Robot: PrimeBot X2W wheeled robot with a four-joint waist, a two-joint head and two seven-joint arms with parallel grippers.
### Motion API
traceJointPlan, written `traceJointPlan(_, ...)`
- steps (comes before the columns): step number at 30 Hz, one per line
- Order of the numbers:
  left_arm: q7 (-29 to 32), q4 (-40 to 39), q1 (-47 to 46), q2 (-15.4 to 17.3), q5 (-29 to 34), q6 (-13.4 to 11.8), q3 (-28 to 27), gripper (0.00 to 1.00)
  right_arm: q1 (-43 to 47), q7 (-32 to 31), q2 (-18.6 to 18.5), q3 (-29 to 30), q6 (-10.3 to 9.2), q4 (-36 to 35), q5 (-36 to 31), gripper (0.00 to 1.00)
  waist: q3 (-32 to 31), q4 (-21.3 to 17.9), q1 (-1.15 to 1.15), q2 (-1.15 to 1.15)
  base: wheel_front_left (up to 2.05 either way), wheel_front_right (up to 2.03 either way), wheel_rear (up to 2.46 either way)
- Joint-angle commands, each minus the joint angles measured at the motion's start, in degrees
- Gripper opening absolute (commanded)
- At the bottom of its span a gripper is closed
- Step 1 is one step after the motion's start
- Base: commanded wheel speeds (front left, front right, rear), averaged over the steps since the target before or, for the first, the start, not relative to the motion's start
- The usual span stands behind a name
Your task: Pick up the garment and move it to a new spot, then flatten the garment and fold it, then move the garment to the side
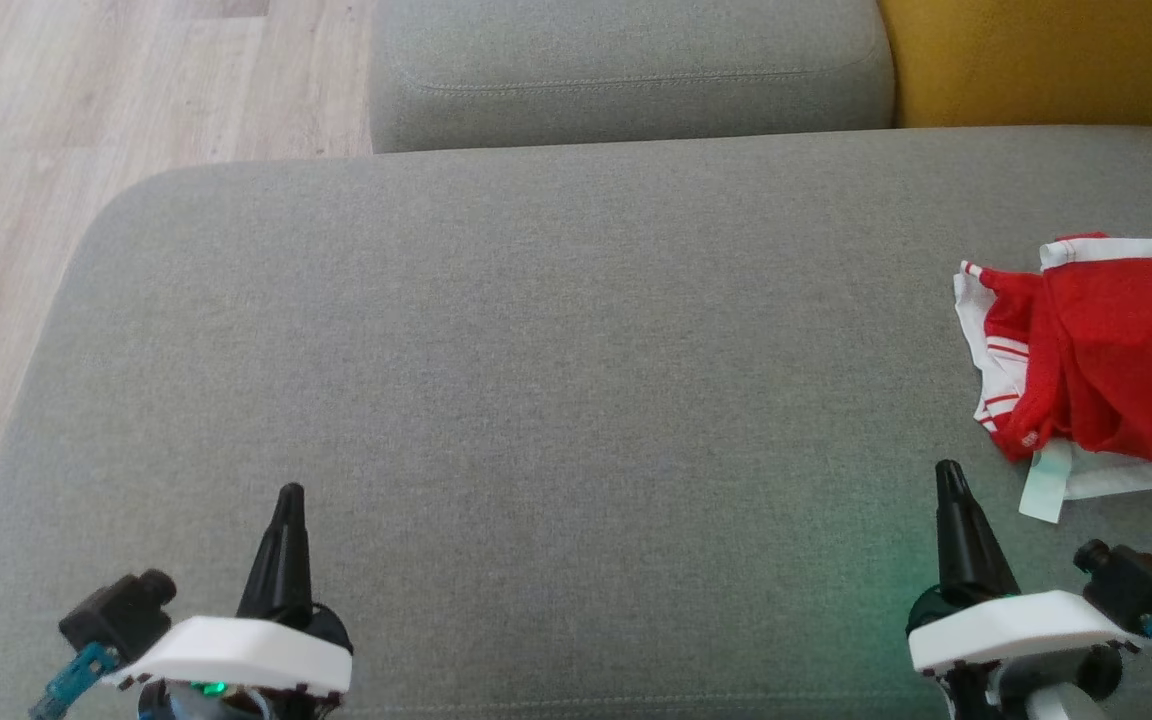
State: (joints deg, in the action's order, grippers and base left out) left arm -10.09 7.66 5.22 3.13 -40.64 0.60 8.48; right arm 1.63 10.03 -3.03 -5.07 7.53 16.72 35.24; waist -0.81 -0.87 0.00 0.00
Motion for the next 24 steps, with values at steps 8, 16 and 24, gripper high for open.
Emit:
traceJointPlan(8, 1.24, -1.05, -3.80, 0.89, -5.40, 1.07, -1.98, 0.00, -3.58, -1.45, -1.10, 0.69, -0.01, -2.20, 6.04, 0.00, 0.09, 0.07, 0.00, 0.00, 0.00, 0.00, 0.00)
traceJointPlan(16, 2.46, -0.38, -4.50, 1.02, -10.17, 1.64, -2.91, 0.00, -3.97, -2.65, -1.21, 1.43, -0.02, -2.27, 11.26, 0.00, 0.18, 0.15, 0.00, 0.00, 0.00, 0.00, 0.00)
traceJointPlan(24, 3.71, 0.32, -5.21, 1.13, -14.91, 2.21, -3.87, 0.00, -4.35, -3.89, -1.30, 2.20, -0.02, -2.33, 16.45, 0.00, 0.27, 0.23, 0.00, 0.00, 0.00, 0.00, 0.00)
